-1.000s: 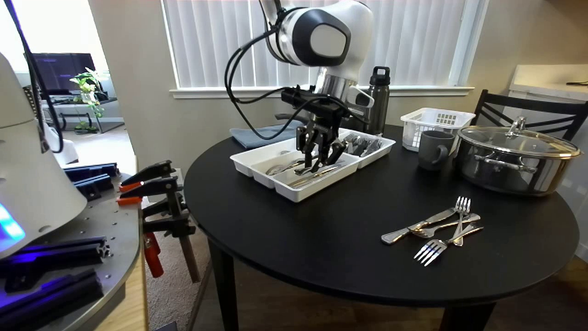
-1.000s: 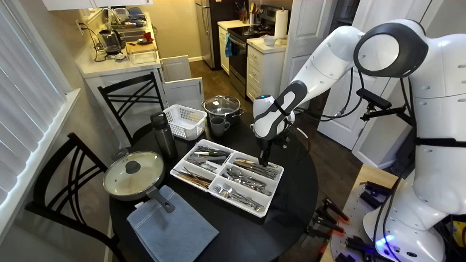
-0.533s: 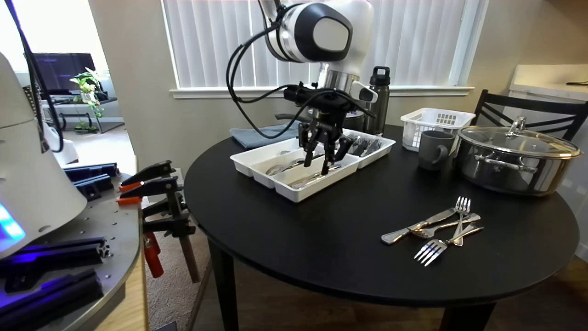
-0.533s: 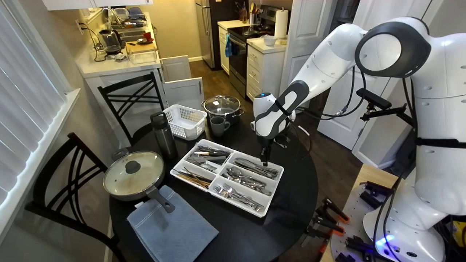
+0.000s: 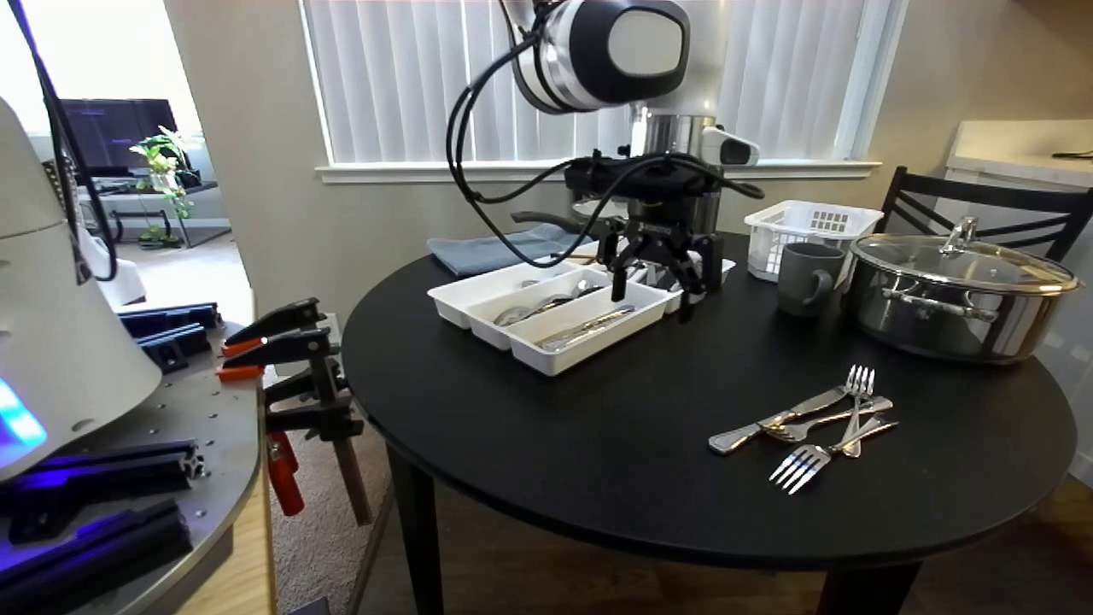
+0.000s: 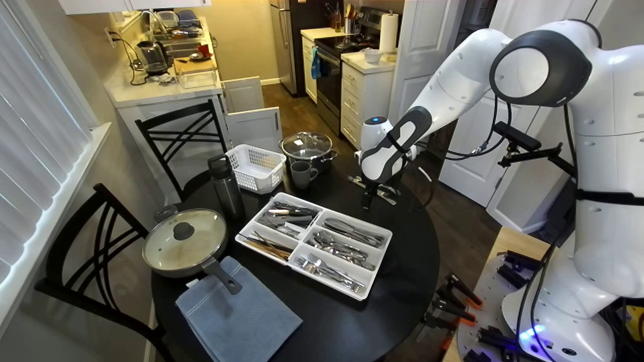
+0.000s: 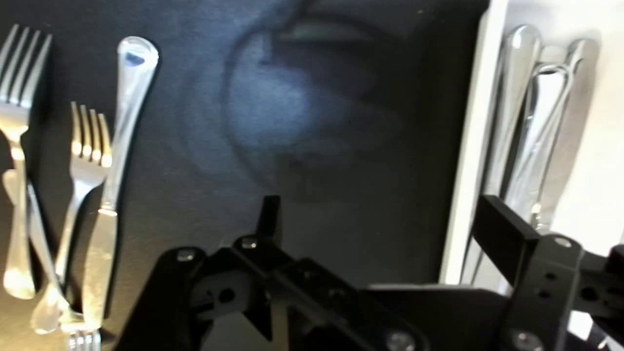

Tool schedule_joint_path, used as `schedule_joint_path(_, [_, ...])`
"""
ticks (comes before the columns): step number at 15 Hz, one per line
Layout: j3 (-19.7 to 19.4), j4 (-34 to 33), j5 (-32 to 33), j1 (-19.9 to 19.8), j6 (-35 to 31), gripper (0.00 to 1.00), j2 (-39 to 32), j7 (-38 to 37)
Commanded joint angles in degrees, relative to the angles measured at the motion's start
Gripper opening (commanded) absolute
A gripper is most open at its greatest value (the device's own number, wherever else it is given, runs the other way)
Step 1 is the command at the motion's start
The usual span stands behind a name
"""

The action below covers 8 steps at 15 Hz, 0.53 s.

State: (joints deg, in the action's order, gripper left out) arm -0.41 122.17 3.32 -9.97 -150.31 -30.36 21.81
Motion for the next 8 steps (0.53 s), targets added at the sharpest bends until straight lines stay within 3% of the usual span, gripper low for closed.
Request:
schedule_joint_path(1, [-1.2, -0.9, 0.0, -1.1, -5.7, 1.0, -2.7, -1.7])
schedule_joint_path(8, [-3.6, -2.3, -0.2, -2.2, -14.6, 1.0, -9.7, -7.1])
